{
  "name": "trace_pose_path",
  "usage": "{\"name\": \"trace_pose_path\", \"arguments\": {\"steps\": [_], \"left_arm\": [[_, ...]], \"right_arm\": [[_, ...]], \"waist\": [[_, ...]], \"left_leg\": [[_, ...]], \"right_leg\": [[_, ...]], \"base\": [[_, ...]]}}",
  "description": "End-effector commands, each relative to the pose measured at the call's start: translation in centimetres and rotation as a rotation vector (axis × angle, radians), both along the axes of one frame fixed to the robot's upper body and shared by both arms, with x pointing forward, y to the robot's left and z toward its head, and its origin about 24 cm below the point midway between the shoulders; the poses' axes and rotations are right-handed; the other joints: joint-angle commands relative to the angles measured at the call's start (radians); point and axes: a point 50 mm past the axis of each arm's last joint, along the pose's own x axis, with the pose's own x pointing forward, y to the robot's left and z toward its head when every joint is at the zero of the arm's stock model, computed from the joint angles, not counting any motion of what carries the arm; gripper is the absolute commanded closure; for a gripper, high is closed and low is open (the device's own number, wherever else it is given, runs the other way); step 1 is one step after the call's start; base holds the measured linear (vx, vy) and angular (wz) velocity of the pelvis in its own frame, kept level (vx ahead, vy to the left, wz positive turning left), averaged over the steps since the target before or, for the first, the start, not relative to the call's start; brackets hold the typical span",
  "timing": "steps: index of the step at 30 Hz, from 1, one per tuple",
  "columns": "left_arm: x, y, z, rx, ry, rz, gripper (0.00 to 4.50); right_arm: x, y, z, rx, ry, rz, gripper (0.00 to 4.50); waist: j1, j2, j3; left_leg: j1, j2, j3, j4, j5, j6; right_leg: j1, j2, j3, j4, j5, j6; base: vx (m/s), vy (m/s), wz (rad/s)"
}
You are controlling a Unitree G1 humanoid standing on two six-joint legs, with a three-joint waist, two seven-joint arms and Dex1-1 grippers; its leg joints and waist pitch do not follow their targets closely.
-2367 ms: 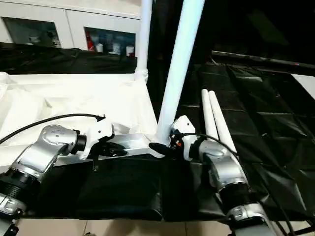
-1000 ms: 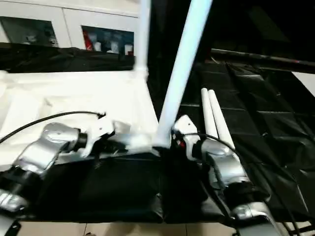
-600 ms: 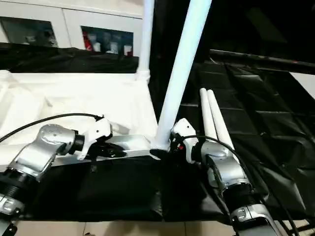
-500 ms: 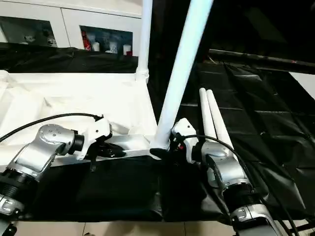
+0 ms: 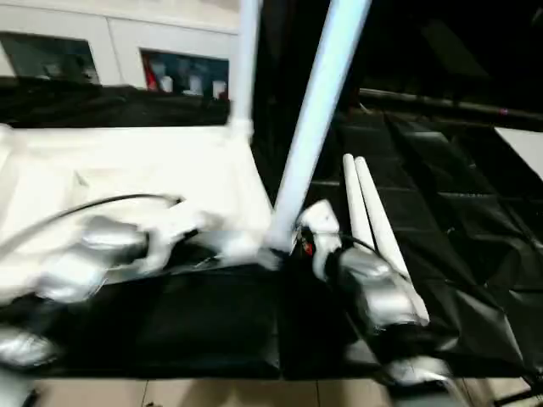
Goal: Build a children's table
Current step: Rotate leg to tighten
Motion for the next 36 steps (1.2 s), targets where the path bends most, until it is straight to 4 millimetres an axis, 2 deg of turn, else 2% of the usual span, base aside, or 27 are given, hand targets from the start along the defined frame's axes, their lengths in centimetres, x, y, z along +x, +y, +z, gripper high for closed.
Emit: {"name": "trace_pose_path", "arguments": {"steps": [1,2,3,4,5,7,8,9,11,13,15,16,19,21,24,25,26,28,29,33,34,36], "left_arm": [[-0.3,-1.6,-2.3,0.002,0.064,0.112,4.5],[-0.2,-2.1,-2.4,0.004,0.066,0.133,4.5],[-0.1,-2.9,-2.5,0.009,0.068,0.154,4.5],[-0.1,-3.3,-2.6,0.013,0.068,0.159,4.5],[0.0,-4.0,-2.6,0.015,0.065,0.163,4.5],[0.0,-4.8,-2.5,0.021,0.06,0.148,4.5],[0.0,-5.0,-2.4,0.022,0.051,0.136,4.5],[0.0,-5.0,-2.4,0.024,0.05,0.134,4.5],[0.1,-4.7,-2.3,0.043,0.036,0.113,4.5],[0.1,-4.2,-2.3,0.05,0.032,0.095,4.5],[0.1,-3.4,-2.3,0.053,0.044,0.081,4.5],[0.1,-2.9,-2.3,0.059,0.045,0.069,4.5],[-0.3,-1.3,-2.4,0.064,0.036,0.01,4.5],[-0.7,-0.4,-2.4,0.063,0.025,-0.046,4.5],[-1.7,1.0,-2.5,0.05,0.055,-0.126,4.5],[-2.1,1.5,-2.4,0.039,0.075,-0.149,4.5],[-2.4,1.8,-2.3,0.029,0.086,-0.174,4.5],[-2.6,2.0,-2.3,0.023,0.095,-0.191,4.5],[-2.9,2.5,-2.3,0.019,0.106,-0.207,4.5],[-3.1,2.9,-2.3,0.013,0.117,-0.214,4.5],[-3.2,2.9,-2.2,0.011,0.118,-0.216,4.5],[-3.3,2.8,-2.2,0.006,0.122,-0.222,4.5]], "right_arm": [[0.0,0.4,-1.6,-0.005,0.093,-0.165,1.75],[0.1,0.6,-1.7,-0.001,0.104,-0.207,1.75],[0.3,1.3,-1.9,0.006,0.118,-0.264,1.75],[0.3,1.8,-1.9,0.009,0.124,-0.281,1.75],[0.4,2.8,-1.8,0.018,0.13,-0.293,1.75],[0.7,4.5,-1.3,0.028,0.105,-0.28,1.75],[0.7,5.3,-1.0,0.028,0.083,-0.237,1.75],[0.7,5.4,-1.0,0.027,0.077,-0.226,1.4],[0.6,5.8,-0.5,0.014,0.029,-0.154,1.06],[0.7,5.6,-0.3,0.017,0.011,-0.13,1.0],[0.9,4.9,0.1,0.012,-0.008,-0.091,0.61],[0.8,4.4,0.2,-0.011,-0.007,-0.052,0.61],[0.7,2.3,0.3,-0.09,-0.013,0.023,0.57],[0.7,1.1,0.5,-0.111,-0.028,0.061,0.57],[0.3,-0.2,1.1,-0.117,-0.042,0.146,0.57],[0.1,-0.6,1.3,-0.111,-0.042,0.181,0.57],[-0.1,-0.8,1.4,-0.105,-0.041,0.211,0.57],[-0.3,-1.0,1.6,-0.104,-0.041,0.238,0.57],[-0.6,-1.3,1.6,-0.107,-0.024,0.29,0.57],[-0.9,-1.4,1.5,-0.111,-0.001,0.339,0.57],[-0.9,-1.4,1.5,-0.112,0.0,0.342,0.57],[-0.9,-1.1,1.4,-0.101,0.003,0.345,0.92]], "waist": [[-0.001,0.005,-0.034],[-0.002,0.002,-0.035],[0.002,0.007,-0.034],[0.003,0.013,-0.036],[0.003,0.009,-0.038],[0.003,0.014,-0.039],[0.003,0.012,-0.041],[0.003,0.012,-0.04],[0.004,0.014,-0.039],[0.004,0.009,-0.039],[0.004,0.012,-0.04],[0.005,0.008,-0.039],[0.006,0.004,-0.038],[0.005,0.008,-0.039],[0.004,0.008,-0.042],[0.005,0.008,-0.043],[0.007,0.006,-0.045],[0.007,0.008,-0.044],[0.006,0.003,-0.043],[0.007,0.005,-0.039],[0.007,0.0,-0.038],[0.008,0.002,-0.038]], "left_leg": [[0.009,0.031,-0.005,-0.072,-0.28,-0.022],[0.007,0.03,-0.006,-0.072,-0.28,-0.023],[0.011,0.03,-0.005,-0.072,-0.293,-0.025],[0.009,0.028,-0.007,-0.073,-0.294,-0.025],[0.007,0.028,-0.007,-0.073,-0.289,-0.025],[0.003,0.026,-0.008,-0.075,-0.291,-0.028],[0.002,0.026,-0.008,-0.073,-0.292,-0.024],[0.001,0.025,-0.008,-0.074,-0.294,-0.021],[0.0,0.026,-0.009,-0.076,-0.311,-0.015],[-0.001,0.026,-0.01,-0.076,-0.315,-0.01],[-0.002,0.027,-0.011,-0.076,-0.318,-0.006],[-0.003,0.027,-0.011,-0.076,-0.309,0.001],[-0.01,0.027,-0.011,-0.076,-0.28,0.014],[-0.01,0.029,-0.01,-0.075,-0.261,0.014],[-0.008,0.032,-0.006,-0.071,-0.215,0.029],[-0.004,0.031,-0.003,-0.066,-0.192,0.04],[-0.006,0.031,-0.002,-0.064,-0.16,0.052],[-0.004,0.031,0.0,-0.063,-0.139,0.06],[-0.004,0.029,0.001,-0.062,-0.129,0.07],[-0.001,0.032,0.001,-0.066,-0.177,0.056],[-0.001,0.033,0.0,-0.068,-0.191,0.049],[0.0,0.034,-0.001,-0.069,-0.202,0.038]], "right_leg": [[0.022,-0.053,0.027,-0.086,-0.328,-0.156],[0.024,-0.051,0.027,-0.086,-0.327,-0.152],[0.019,-0.05,0.028,-0.09,-0.329,-0.142],[0.021,-0.049,0.028,-0.087,-0.312,-0.138],[0.021,-0.048,0.027,-0.086,-0.292,-0.133],[0.024,-0.046,0.026,-0.087,-0.282,-0.126],[0.024,-0.046,0.026,-0.086,-0.267,-0.123],[0.025,-0.046,0.025,-0.086,-0.267,-0.122],[0.025,-0.046,0.024,-0.089,-0.281,-0.118],[0.025,-0.048,0.024,-0.091,-0.291,-0.116],[0.025,-0.048,0.025,-0.091,-0.298,-0.116],[0.026,-0.047,0.024,-0.09,-0.29,-0.119],[0.032,-0.049,0.023,-0.091,-0.291,-0.117],[0.031,-0.051,0.025,-0.088,-0.273,-0.126],[0.034,-0.048,0.026,-0.077,-0.171,-0.158],[0.032,-0.046,0.027,-0.072,-0.116,-0.177],[0.038,-0.045,0.026,-0.064,-0.054,-0.195],[0.038,-0.043,0.025,-0.06,-0.015,-0.208],[0.04,-0.042,0.023,-0.058,0.001,-0.22],[0.037,-0.047,0.025,-0.068,-0.098,-0.214],[0.037,-0.048,0.025,-0.07,-0.137,-0.206],[0.035,-0.05,0.026,-0.072,-0.169,-0.196]], "base": [[0.0,0.0,0.0],[0.0,0.0,0.0],[0.0,0.0,0.0],[0.0,0.0,0.0],[0.0,0.0,0.0],[0.0,0.0,0.0],[0.0,0.0,0.0],[0.0,0.0,0.0],[0.0,0.0,0.0],[0.0,0.0,0.0],[0.0,0.0,0.0],[0.0,0.0,0.0],[0.0,0.0,0.0],[0.0,0.0,0.0],[0.0,0.0,0.0],[0.0,0.0,0.0],[0.0,0.0,0.0],[0.0,0.0,0.0],[0.0,0.0,0.0],[0.0,0.0,0.0],[0.0,0.0,0.0],[0.0,0.0,0.0]]}}
